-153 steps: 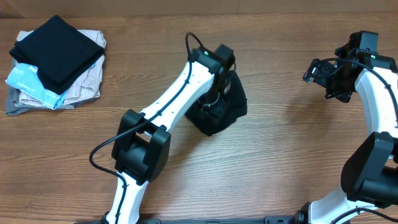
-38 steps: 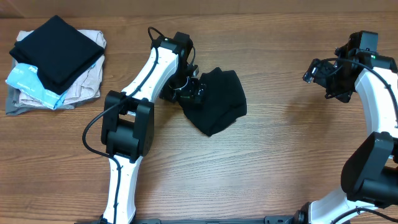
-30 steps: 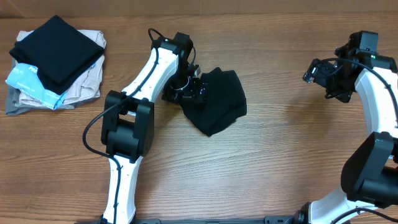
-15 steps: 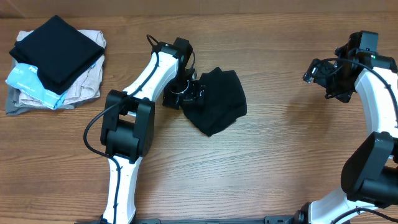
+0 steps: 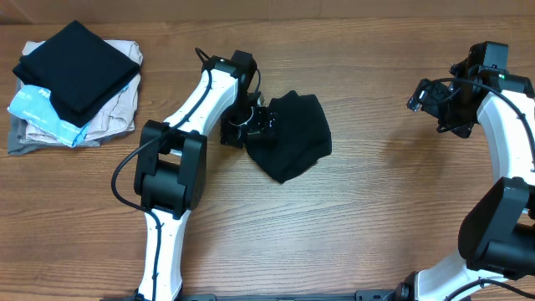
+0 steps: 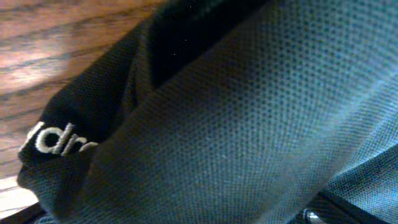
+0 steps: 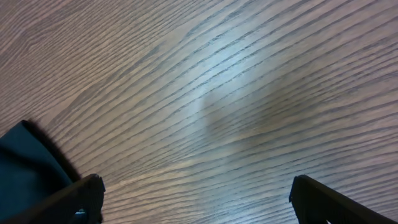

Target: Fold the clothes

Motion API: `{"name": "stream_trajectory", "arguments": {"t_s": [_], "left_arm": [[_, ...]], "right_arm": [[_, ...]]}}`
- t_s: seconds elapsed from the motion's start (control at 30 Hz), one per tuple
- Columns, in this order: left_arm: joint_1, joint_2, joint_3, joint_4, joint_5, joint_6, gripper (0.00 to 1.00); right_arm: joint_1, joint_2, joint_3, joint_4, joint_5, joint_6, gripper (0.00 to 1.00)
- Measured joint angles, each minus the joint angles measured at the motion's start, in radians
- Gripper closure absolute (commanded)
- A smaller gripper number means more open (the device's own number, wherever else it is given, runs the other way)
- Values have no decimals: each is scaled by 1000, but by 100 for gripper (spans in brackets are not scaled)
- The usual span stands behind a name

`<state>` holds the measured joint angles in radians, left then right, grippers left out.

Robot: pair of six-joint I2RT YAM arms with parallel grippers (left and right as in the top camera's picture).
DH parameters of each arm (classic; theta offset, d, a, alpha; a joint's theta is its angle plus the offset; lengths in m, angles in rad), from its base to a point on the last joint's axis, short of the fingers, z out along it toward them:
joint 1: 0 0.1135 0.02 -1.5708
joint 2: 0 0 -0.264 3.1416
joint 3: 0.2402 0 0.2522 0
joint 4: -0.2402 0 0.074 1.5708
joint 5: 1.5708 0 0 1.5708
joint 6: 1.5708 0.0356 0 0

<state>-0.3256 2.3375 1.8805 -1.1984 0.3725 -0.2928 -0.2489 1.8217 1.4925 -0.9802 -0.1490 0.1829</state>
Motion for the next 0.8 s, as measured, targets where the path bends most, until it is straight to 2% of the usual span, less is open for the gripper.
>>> {"name": "stream_trajectory", "arguments": {"t_s": [0.1,0.33,0.4,0.5,0.53,0.8], "left_arm": [[6,0,0,3,-2,-12,23],[-6,0,0,14,-34,-20,38],[-16,0,0,20,-49,-23,51],[-32,-1,7,26,-71,-28,90],[-37,-5,11,26,-81,-26,96],[-48,-16,21,23,-136,-22,96]], "right_arm": [[0,0,0,0,0,0,0],[0,0,0,0,0,0,0],[0,0,0,0,0,0,0],[0,0,0,0,0,0,0],[0,0,0,0,0,0,0],[0,0,0,0,0,0,0]]}}
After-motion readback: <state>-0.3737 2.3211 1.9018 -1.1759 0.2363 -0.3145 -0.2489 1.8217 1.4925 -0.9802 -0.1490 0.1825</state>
